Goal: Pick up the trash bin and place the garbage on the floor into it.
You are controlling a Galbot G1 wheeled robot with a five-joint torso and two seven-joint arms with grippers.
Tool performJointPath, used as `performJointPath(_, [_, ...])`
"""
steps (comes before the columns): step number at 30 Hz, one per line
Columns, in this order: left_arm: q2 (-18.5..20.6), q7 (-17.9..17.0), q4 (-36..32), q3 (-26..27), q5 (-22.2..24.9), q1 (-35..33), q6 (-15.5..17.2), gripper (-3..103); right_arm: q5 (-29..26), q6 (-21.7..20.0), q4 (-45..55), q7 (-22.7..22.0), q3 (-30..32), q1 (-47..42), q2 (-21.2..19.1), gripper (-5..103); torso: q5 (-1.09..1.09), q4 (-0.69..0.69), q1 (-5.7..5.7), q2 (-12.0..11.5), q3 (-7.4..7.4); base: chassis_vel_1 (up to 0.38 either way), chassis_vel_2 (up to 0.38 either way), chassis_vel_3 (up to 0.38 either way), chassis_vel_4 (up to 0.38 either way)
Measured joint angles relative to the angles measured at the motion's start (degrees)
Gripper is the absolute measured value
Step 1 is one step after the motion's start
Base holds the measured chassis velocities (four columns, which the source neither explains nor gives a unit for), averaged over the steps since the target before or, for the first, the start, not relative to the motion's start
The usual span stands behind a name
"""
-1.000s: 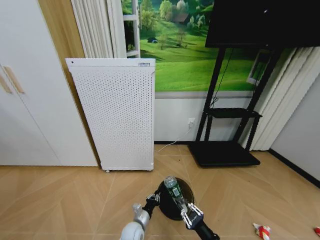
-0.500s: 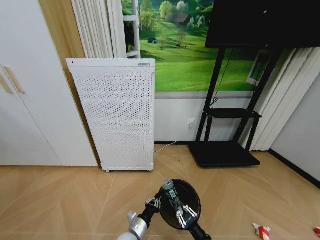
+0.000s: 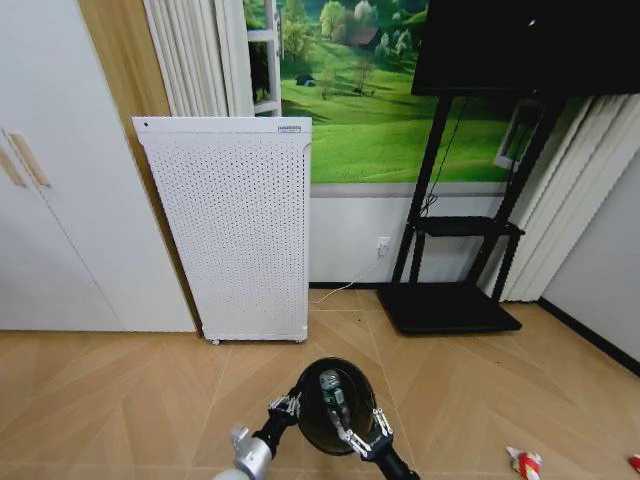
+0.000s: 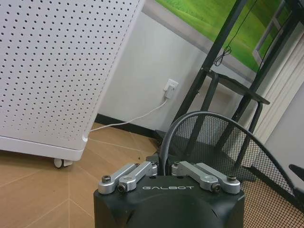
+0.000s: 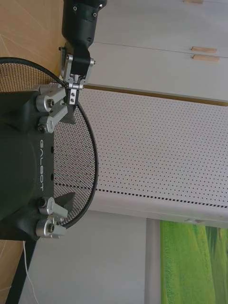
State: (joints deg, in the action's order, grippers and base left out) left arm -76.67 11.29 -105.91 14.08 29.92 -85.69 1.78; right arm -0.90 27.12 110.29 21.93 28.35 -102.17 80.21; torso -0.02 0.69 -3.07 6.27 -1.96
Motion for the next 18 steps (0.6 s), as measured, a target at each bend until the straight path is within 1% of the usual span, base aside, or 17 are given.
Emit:
performJointPath(1, [-0.12, -0.04, -0.33, 0.32, 0.31, -0.21, 0.06, 7, 0.02, 0.1, -0.04, -0.07, 0.0, -0.02, 0.1, 85, 0.0, -0.01, 0.0, 0.0, 0.0, 0.0, 0.0, 0.0, 0.0])
performJointPath(2, [-0.12, -0.04, -0.33, 0.32, 0.31, -0.21, 0.06, 7, 0.02, 0.1, -0.04, -0.07, 0.0, -0.02, 0.1, 85, 0.0, -0.01, 0.0, 0.0, 0.0, 0.0, 0.0, 0.0, 0.0])
performJointPath(3, [-0.3, -0.44, -0.93, 0.85, 1.11, -0.67, 0.34, 7, -0.1, 0.25, -0.02, -0.55, 0.02, -0.03, 0.29, 91, 0.01, 0.0, 0.0, 0.0, 0.0, 0.0, 0.0, 0.0, 0.0])
performJointPath(4, [-0.3, -0.44, -0.93, 0.85, 1.11, -0.67, 0.34, 7, -0.1, 0.25, -0.02, -0.55, 0.02, -0.03, 0.29, 91, 0.01, 0.0, 0.0, 0.0, 0.0, 0.0, 0.0, 0.0, 0.0])
performJointPath(5, [-0.55, -1.26, -1.74, 1.65, 2.55, -1.3, 0.82, 7, -0.46, 0.31, 0.2, -1.1, 0.21, -0.08, 0.5, 96, 0.01, 0.0, 0.0, 0.0, 0.0, 0.0, 0.0, 0.0, 0.0])
performJointPath(6, [-0.86, -2.66, -3.09, 2.85, 5.05, -2.23, 1.69, 7, -1.02, 0.35, 0.67, -1.88, 0.57, -0.14, 0.73, 99, 0.01, -0.01, 0.0, 0.0, 0.0, 0.0, 0.0, 0.0, 0.0])
performJointPath(7, [-1.0, -4.1, -4.46, 4.02, 7.37, -3.12, 2.55, 7, -1.61, 0.36, 1.25, -2.59, 1.03, -0.25, 0.91, 99, 0.02, -0.01, 0.0, 0.0, 0.0, 0.0, 0.0, 0.0, 0.0])
performJointPath(9, [-1.05, -4.69, -5.05, 4.58, 8.28, -3.51, 2.91, 7, -1.84, 0.36, 1.53, -2.82, 1.23, -0.31, 0.97, 99, 0.02, -0.01, 0.0, 0.0, 0.0, 0.0, 0.0, 0.0, 0.0])
performJointPath(10, [-1.12, -6.4, -6.94, 6.51, 11.09, -4.81, 3.98, 7, -2.49, 0.36, 2.45, -3.57, 1.91, -0.52, 1.12, 100, 0.01, -0.01, 0.0, 0.0, 0.0, 0.0, 0.0, 0.0, 0.0])
performJointPath(12, [-1.13, -6.9, -7.48, 7.08, 11.91, -5.17, 4.3, 7, -2.74, 0.35, 2.79, -3.76, 2.1, -0.59, 1.18, 100, 0.02, -0.01, 0.0, 0.0, 0.0, 0.0, 0.0, 0.0, 0.0])
performJointPath(14, [-1.11, -9.49, -9.57, 10.57, 16.05, -7.02, 5.69, 7, -4.33, -0.12, 4.66, -4.51, 2.46, -0.78, 1.56, 100, 0.01, -0.01, 0.0, 0.0, 0.0, 0.0, 0.0, 0.0, 0.0])
performJointPath(15, [-1.11, -9.49, -9.57, 10.57, 16.05, -7.02, 5.69, 7, -4.33, -0.12, 4.66, -4.51, 2.46, -0.78, 1.56, 100, 0.01, -0.01, 0.0, 0.0, 0.0, 0.0, 0.0, 0.0, 0.0])
performJointPath(17, [-1.0, -10.97, -9.95, 14.01, 17.49, -8.42, 6.18, 7, -5.66, -1.04, 6.31, -5.58, 2.68, -0.78, 2.41, 100, 0.01, -0.01, 0.0, 0.0, 0.0, 0.0, 0.0, 0.0, 0.0])
performJointPath(18, [-1.0, -10.97, -9.95, 14.01, 17.49, -8.42, 6.18, 7, -5.66, -1.04, 6.31, -5.58, 2.68, -0.78, 2.41, 100, 0.01, -0.01, 0.0, 0.0, 0.0, 0.0, 0.0, 0.0, 0.0])
